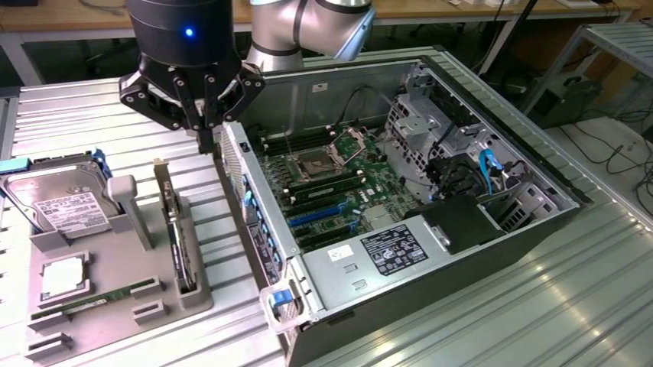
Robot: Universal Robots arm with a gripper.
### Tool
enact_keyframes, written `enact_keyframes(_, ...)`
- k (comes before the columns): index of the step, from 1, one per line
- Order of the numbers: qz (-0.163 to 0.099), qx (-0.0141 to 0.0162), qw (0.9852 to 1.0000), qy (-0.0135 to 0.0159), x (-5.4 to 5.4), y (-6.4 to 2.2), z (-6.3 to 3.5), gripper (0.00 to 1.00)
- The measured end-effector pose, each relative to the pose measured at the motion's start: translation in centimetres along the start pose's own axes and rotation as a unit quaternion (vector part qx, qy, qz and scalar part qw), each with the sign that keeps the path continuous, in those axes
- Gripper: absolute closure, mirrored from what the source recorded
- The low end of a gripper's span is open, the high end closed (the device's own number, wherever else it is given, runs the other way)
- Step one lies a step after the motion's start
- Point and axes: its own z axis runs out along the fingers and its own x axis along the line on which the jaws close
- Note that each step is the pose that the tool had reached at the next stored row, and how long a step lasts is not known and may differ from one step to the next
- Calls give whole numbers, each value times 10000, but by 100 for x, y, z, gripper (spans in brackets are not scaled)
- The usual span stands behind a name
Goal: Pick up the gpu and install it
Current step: 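Reach for the gpu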
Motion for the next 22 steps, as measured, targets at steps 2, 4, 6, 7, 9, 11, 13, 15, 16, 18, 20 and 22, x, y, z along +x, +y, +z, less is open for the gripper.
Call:
enact_keyframes(2, 0, 0, 10000, 0, 11, -4, 0, 89)
enact_keyframes(4, 0, 0, 10000, 0, 22, -8, 0, 89)
enact_keyframes(6, 0, 0, 10000, 0, 31, -11, 0, 89)
enact_keyframes(7, 0, 0, 10000, 0, 36, -13, 0, 89)
enact_keyframes(9, 0, 0, 10000, 0, 47, -16, 0, 89)
enact_keyframes(11, 0, -1, 10000, 0, 57, -20, 0, 89)
enact_keyframes(13, 0, 0, 10000, 0, 65, -23, 0, 89)
enact_keyframes(15, 1, 0, 10000, 0, 74, -26, 0, 89)
enact_keyframes(16, 1, 0, 10000, 0, 80, -27, 0, 89)
enact_keyframes(18, 0, 0, 10000, 0, 91, -31, 0, 89)
enact_keyframes(20, 1, 0, 10000, 0, 104, -34, 0, 89)
enact_keyframes(22, 0, 0, 10000, 0, 117, -37, 0, 89)
